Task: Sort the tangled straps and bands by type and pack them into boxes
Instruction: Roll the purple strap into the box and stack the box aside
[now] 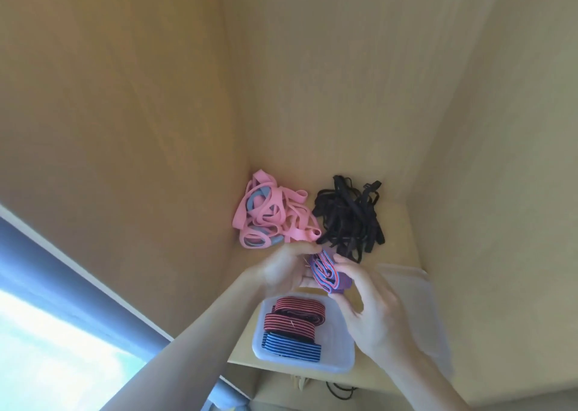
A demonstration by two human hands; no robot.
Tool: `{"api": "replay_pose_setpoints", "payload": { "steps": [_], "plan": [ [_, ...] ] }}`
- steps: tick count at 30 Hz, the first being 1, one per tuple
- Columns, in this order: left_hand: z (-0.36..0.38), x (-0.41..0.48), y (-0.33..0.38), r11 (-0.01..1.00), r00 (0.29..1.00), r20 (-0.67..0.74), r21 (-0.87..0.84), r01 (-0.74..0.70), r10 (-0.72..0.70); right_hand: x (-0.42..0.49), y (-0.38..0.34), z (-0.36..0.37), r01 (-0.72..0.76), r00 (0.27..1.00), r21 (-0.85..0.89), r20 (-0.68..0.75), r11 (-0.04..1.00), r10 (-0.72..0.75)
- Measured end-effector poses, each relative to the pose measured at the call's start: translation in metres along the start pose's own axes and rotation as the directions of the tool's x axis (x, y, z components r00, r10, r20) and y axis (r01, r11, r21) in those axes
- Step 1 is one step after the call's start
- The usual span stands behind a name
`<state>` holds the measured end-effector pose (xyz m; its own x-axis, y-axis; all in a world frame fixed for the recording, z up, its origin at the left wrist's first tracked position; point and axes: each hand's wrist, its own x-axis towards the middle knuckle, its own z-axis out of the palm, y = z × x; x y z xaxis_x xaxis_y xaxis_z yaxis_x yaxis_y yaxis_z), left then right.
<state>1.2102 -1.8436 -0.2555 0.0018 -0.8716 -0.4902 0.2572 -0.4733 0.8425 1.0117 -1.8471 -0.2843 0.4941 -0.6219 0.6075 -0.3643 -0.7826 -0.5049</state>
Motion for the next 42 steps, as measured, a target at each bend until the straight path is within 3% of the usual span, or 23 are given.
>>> {"api": "replay_pose_setpoints", "payload": {
  "steps": [3, 13, 15, 18, 19, 21, 26, 29, 32, 42],
  "plan": [
    [0.001, -0.004, -0.008, 1.000, 0.998, 0.054, 0.010, 0.014, -0.015, -0.009, 0.003, 0.000, 0.015, 0.999, 0.039, 0.041, 0.999, -0.017],
    [0.017, -0.022, -0.024, 0.896, 0.987, -0.005, 0.421, -0.142, 0.159, -0.056, 0.004, -0.004, 0.029, 0.988, -0.038, 0.152, 0.999, -0.023],
    [0.008, -0.030, -0.033, 0.799, 0.955, -0.018, 0.552, -0.237, 0.296, -0.061, 0.004, -0.004, 0.029, 0.985, -0.041, 0.174, 0.999, -0.021],
    [-0.014, -0.041, -0.055, 0.483, 0.860, 0.028, 0.818, -0.313, 0.510, -0.065, -0.001, -0.002, 0.042, 0.979, -0.055, 0.202, 0.998, -0.030],
    [-0.020, -0.045, -0.062, 0.405, 0.855, 0.060, 0.862, -0.304, 0.515, -0.065, -0.003, 0.000, 0.044, 0.977, -0.058, 0.212, 0.997, -0.031],
    [-0.031, -0.051, -0.076, 0.346, 0.884, 0.090, 0.898, -0.271, 0.459, -0.065, -0.005, 0.002, 0.054, 0.972, -0.060, 0.232, 0.997, -0.039],
    [-0.037, -0.058, -0.085, 0.446, 0.928, 0.080, 0.860, -0.249, 0.364, -0.063, -0.007, 0.004, -0.004, 0.947, -0.046, 0.321, 0.999, 0.018],
    [-0.036, -0.059, -0.081, 0.455, 0.937, 0.082, 0.857, -0.240, 0.339, -0.056, -0.008, 0.001, -0.086, 0.920, -0.012, 0.384, 0.996, 0.084],
    [-0.036, -0.058, -0.080, 0.461, 0.940, 0.088, 0.854, -0.242, 0.330, -0.048, -0.007, -0.003, -0.074, 0.893, 0.003, 0.445, 0.997, 0.065],
    [-0.037, -0.051, -0.085, 0.449, 0.918, 0.103, 0.847, -0.283, 0.384, -0.054, -0.007, -0.009, -0.159, 0.849, -0.006, 0.509, 0.987, 0.140]
  ]
}}
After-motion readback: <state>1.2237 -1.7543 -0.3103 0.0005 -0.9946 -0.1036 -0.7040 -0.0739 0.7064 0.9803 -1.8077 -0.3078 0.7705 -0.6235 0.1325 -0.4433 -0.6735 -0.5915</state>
